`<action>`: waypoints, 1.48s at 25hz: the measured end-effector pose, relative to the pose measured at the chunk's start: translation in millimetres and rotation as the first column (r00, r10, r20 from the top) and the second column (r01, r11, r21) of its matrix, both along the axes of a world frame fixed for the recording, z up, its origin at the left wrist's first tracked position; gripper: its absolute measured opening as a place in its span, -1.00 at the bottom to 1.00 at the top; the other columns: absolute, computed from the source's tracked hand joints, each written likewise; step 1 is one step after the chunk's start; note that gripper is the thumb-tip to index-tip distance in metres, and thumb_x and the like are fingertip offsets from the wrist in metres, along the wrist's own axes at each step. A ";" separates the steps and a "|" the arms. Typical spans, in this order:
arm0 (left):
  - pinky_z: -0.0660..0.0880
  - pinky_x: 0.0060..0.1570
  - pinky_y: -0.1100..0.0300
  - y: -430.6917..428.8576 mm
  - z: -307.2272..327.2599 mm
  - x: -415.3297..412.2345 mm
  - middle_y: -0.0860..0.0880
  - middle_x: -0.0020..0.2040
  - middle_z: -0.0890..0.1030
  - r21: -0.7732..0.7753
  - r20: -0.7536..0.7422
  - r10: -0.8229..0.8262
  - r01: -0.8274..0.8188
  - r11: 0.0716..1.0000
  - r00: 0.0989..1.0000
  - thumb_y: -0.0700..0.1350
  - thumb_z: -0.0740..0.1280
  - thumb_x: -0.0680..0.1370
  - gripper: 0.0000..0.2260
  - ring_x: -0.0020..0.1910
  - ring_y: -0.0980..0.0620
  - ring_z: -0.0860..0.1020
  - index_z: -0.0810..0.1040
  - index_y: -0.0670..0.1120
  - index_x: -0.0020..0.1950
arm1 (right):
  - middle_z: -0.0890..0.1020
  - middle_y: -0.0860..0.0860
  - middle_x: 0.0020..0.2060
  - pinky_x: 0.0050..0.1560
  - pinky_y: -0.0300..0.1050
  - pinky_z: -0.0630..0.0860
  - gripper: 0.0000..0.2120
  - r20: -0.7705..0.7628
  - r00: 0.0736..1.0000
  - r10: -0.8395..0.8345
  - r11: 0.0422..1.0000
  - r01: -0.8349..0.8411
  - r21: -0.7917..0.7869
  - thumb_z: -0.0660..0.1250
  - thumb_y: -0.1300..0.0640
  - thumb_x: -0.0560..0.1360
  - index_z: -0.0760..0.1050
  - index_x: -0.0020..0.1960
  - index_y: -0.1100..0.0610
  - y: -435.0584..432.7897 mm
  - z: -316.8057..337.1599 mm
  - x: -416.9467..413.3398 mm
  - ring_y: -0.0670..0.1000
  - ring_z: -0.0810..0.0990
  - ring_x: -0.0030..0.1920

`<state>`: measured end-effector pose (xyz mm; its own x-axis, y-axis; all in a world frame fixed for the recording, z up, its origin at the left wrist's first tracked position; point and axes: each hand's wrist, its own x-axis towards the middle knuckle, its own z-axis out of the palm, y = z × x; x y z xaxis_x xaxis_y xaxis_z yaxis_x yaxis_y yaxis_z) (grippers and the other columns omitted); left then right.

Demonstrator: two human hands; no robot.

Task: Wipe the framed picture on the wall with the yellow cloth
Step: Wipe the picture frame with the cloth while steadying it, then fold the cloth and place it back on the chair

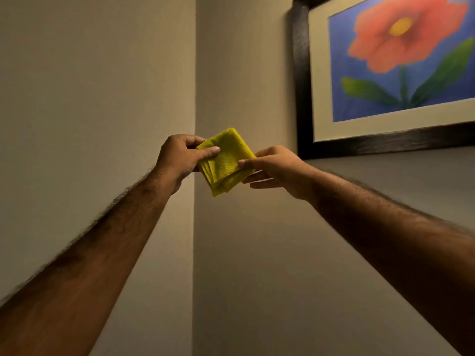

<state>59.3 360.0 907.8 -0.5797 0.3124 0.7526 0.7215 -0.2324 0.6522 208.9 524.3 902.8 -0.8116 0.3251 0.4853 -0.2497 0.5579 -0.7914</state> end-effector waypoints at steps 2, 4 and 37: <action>0.62 -0.31 0.21 -32.2 -22.9 -13.5 -0.05 -0.16 0.72 -0.019 0.082 -0.010 0.011 1.000 0.997 -0.17 0.60 0.36 -0.72 -0.25 0.07 0.69 0.69 -0.18 0.02 | 0.73 0.22 0.04 0.03 -0.04 0.70 -0.63 0.019 0.994 0.106 0.984 -0.102 -0.148 0.49 0.13 0.47 0.59 0.19 0.32 -15.3 -23.5 -27.3 0.09 0.76 -0.04; 0.64 -0.26 0.15 -61.1 -48.4 -28.8 -0.09 -0.11 0.71 -0.026 0.188 -0.017 0.022 0.999 0.982 -0.19 0.62 0.34 -0.63 -0.20 0.01 0.71 0.65 -0.24 0.10 | 0.71 0.18 -0.09 -0.05 -0.06 0.71 -0.65 0.036 0.983 0.180 0.949 -0.163 -0.271 0.50 0.18 0.45 0.58 0.16 0.33 -32.6 -48.6 -54.1 0.04 0.75 -0.21; 0.64 -0.03 0.00 -363.1 -942.2 -89.6 -0.36 0.12 0.67 -0.613 0.788 0.614 0.024 0.789 -0.047 -0.36 0.44 0.49 -0.72 -0.13 -0.12 0.66 0.60 -0.36 0.19 | 0.63 0.38 0.04 -0.01 -0.13 0.63 -0.65 0.811 0.181 0.556 0.738 0.342 -0.582 0.47 0.27 0.48 0.55 0.17 0.47 -306.3 -924.5 -219.6 0.11 0.64 -0.12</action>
<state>-30.3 -3.2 -34.4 -0.7169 -0.1167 -0.6873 -0.6907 0.2527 0.6775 -10.7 218.0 -21.7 -0.4831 -0.0262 -0.8752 0.8754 -0.0300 -0.4824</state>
